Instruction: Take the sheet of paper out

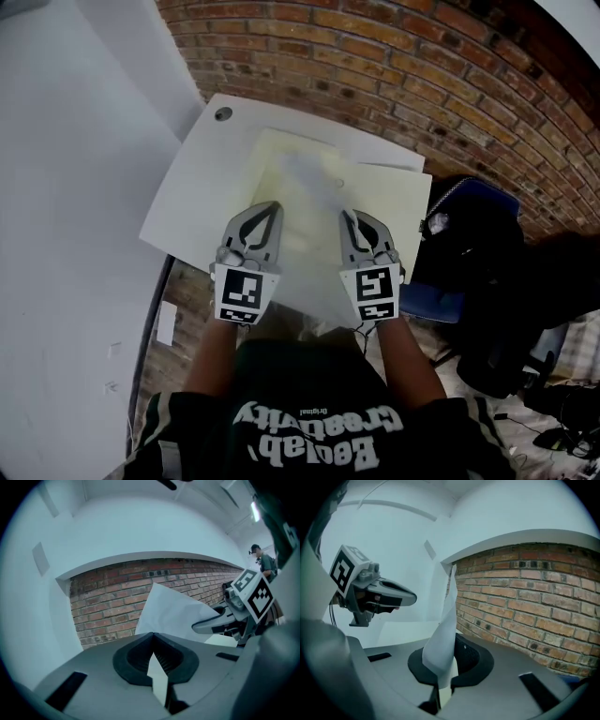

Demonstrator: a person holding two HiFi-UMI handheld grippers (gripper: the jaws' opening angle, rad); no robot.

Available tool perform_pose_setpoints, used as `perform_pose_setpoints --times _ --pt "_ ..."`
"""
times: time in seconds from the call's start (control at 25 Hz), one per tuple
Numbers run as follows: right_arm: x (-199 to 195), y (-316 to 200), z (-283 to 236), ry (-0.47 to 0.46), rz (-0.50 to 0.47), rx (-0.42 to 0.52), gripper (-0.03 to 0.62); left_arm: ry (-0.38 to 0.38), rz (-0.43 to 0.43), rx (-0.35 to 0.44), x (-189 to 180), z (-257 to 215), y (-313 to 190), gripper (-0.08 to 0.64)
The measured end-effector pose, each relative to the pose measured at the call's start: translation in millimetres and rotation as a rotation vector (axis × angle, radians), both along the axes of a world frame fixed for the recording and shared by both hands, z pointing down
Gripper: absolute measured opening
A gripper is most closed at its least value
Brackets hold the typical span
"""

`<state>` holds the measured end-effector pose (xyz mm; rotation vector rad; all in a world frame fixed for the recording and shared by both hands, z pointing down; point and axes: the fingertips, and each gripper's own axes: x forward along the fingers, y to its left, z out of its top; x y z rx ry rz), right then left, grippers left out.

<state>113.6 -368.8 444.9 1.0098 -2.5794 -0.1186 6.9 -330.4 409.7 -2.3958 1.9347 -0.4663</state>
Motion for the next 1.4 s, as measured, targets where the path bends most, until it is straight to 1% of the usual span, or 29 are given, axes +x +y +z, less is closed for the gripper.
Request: perform_pose_setpoints --times 0.24,0.44,0.64,0.84,1.04,1.24,1.4 --pt "4 -2 -20 -0.104 0.047 -0.038 -0.006 -0.024 0.041 0.017 9 -11 -1 0.002" --pt "8 -6 -37 -0.181 0.105 -0.058 -0.006 -0.03 0.093 0.042 7 -23 -4 0.002" --pt "8 -6 -53 -0.219 0.189 -0.052 -0.006 -0.027 0.164 0.069 -4 -38 -8 0.002" --pt "5 6 -70 -0.263 0.278 -0.055 -0.006 -0.02 0.233 0.091 -19 -53 -3 0.002" --pt "-4 26 -84 -0.274 0.362 -0.013 -0.006 -0.002 0.298 0.117 -32 -64 7 0.002" --pt "-14 50 -92 -0.313 0.411 -0.006 -0.006 0.002 0.336 0.137 -44 -74 24 0.002" --pt "-20 73 -94 -0.342 0.442 -0.005 -0.006 0.019 0.361 0.137 -54 -70 38 0.002"
